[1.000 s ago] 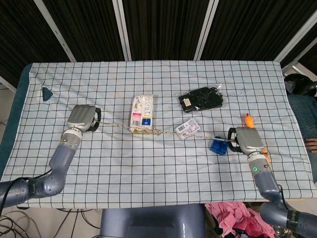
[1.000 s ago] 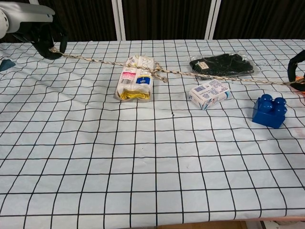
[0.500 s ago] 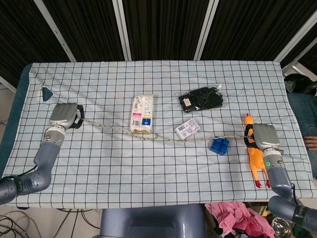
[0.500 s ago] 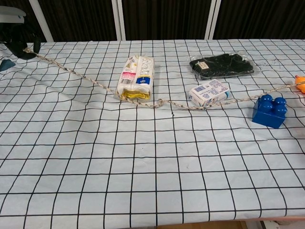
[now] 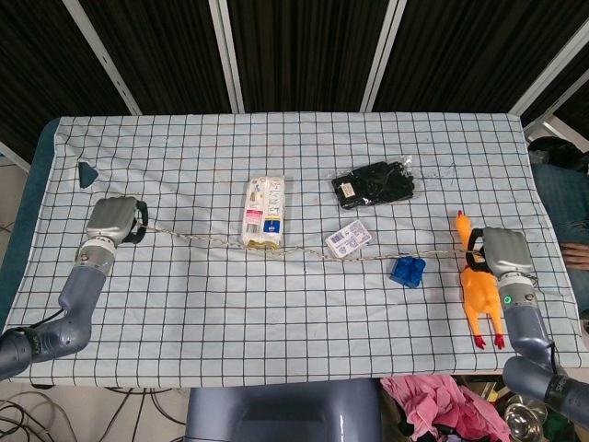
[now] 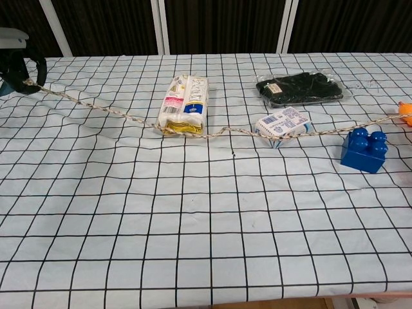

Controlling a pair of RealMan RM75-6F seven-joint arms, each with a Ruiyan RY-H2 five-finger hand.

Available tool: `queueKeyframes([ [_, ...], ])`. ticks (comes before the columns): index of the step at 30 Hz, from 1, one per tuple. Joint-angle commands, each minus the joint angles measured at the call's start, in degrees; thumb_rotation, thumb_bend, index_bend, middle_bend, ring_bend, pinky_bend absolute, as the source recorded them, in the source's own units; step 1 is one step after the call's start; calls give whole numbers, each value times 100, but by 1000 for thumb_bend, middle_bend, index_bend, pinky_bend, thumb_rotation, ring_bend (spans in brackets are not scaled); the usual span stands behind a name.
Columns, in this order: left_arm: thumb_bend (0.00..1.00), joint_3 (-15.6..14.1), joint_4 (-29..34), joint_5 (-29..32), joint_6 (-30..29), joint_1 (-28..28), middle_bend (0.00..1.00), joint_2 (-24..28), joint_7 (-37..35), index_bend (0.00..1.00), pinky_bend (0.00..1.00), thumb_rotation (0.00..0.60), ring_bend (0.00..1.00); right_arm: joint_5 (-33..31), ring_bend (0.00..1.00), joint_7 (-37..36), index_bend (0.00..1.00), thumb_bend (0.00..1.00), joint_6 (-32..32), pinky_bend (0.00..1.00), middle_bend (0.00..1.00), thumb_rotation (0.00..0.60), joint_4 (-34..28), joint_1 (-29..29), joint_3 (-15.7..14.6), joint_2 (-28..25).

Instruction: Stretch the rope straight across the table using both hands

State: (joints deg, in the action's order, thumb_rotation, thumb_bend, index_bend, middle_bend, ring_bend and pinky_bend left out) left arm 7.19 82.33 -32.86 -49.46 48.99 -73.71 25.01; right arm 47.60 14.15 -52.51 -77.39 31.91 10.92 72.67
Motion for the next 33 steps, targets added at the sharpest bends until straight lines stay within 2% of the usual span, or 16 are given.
queueKeyframes([
  [1,469,-58,-170,-7,72,-47,1000,-126,-33,672,1000,600,958,-6,1000,-14,629,459,36,1000,1000,600,54,-5,-7,17],
  [20,469,-167,-753,-162,411,-255,1000,-459,-311,667,1000,600,958,-181,1000,29,630,460,252,1000,1000,600,456,30,-7,170],
  [27,467,-193,-879,-337,520,-320,1000,-570,-419,626,1000,600,955,-250,1000,65,630,456,398,1000,1000,600,636,49,-47,274],
  [31,461,-238,-931,-272,616,-307,999,-607,-346,562,1000,600,948,-154,1000,6,602,400,465,1000,1000,600,749,37,-90,339],
  [33,434,-236,-931,-253,626,-295,994,-615,-321,499,1000,600,945,-145,1000,39,505,315,475,1000,1000,600,794,41,-107,354],
])
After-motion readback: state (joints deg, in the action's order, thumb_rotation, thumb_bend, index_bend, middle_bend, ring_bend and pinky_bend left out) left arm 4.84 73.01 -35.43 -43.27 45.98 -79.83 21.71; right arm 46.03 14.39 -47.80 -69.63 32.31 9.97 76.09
